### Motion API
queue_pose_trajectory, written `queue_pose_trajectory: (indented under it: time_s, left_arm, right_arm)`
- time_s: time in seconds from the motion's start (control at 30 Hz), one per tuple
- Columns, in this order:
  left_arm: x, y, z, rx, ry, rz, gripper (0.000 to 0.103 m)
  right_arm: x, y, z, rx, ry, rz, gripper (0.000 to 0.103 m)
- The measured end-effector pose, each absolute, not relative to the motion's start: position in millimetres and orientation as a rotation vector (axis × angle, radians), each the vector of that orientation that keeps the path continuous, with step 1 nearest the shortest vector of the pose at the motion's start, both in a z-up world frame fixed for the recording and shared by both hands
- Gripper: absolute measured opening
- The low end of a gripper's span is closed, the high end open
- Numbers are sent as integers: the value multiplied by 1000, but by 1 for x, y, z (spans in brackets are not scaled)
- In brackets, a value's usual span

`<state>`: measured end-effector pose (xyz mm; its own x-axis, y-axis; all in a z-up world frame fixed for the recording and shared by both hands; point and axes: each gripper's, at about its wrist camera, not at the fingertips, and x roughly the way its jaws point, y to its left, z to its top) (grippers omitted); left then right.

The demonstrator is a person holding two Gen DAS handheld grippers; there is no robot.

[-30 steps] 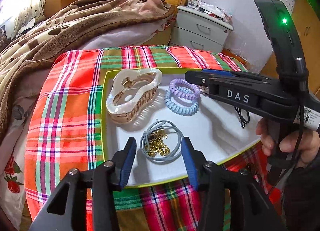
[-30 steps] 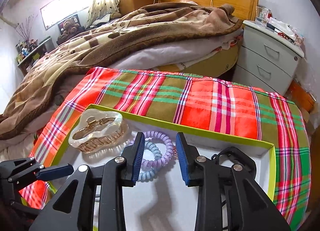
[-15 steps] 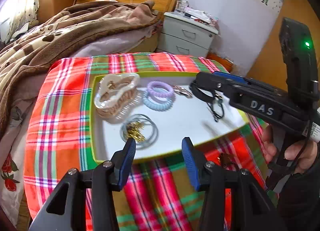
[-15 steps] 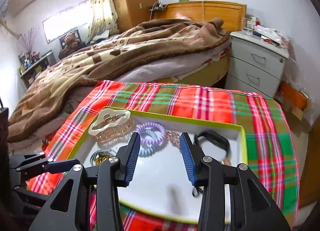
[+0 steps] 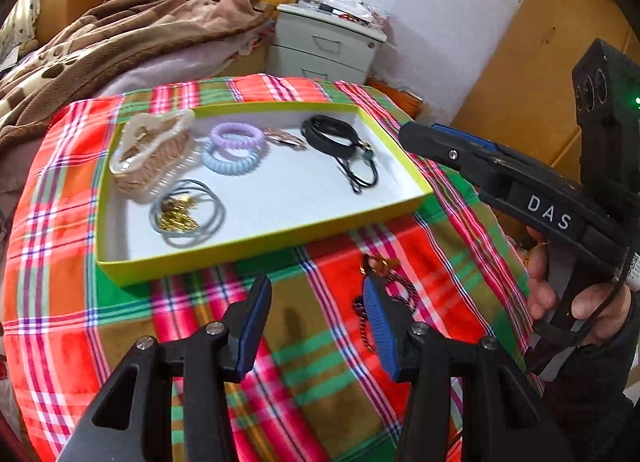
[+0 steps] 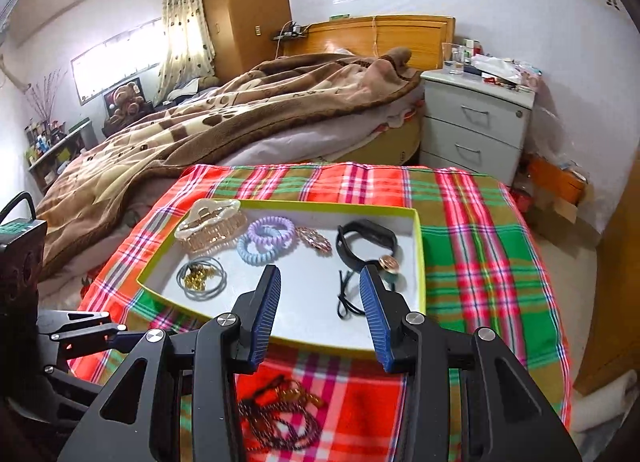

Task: Organize jewelry
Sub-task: 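Move the left tool to the dark beaded necklace while the right moves toward the gold ring, then grasp the dark beaded necklace with the left tool and lift it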

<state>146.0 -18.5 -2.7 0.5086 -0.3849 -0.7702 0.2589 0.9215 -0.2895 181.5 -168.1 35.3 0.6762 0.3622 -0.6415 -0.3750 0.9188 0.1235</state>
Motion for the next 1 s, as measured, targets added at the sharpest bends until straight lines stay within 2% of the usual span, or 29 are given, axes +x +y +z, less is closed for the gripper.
queue_pose_trajectory:
  time_s: [0.33,0.47,0.93,1.0]
  left_arm:
    - [140,-49,-14,-102,1008,-447,50]
    - [141,-60,-22,-78,1033,-446,50]
    - [149,-79,-32,3,1044,-373,49]
    - [149,-82,-32,28,1043,-357,44]
  right_arm:
    - [155,-196,29,30,707,386,43]
    - [145,-207,27,42,700,367,51]
    - [128,-222,22,30,691,327,52]
    - [127,-221,21,31,694,331,52]
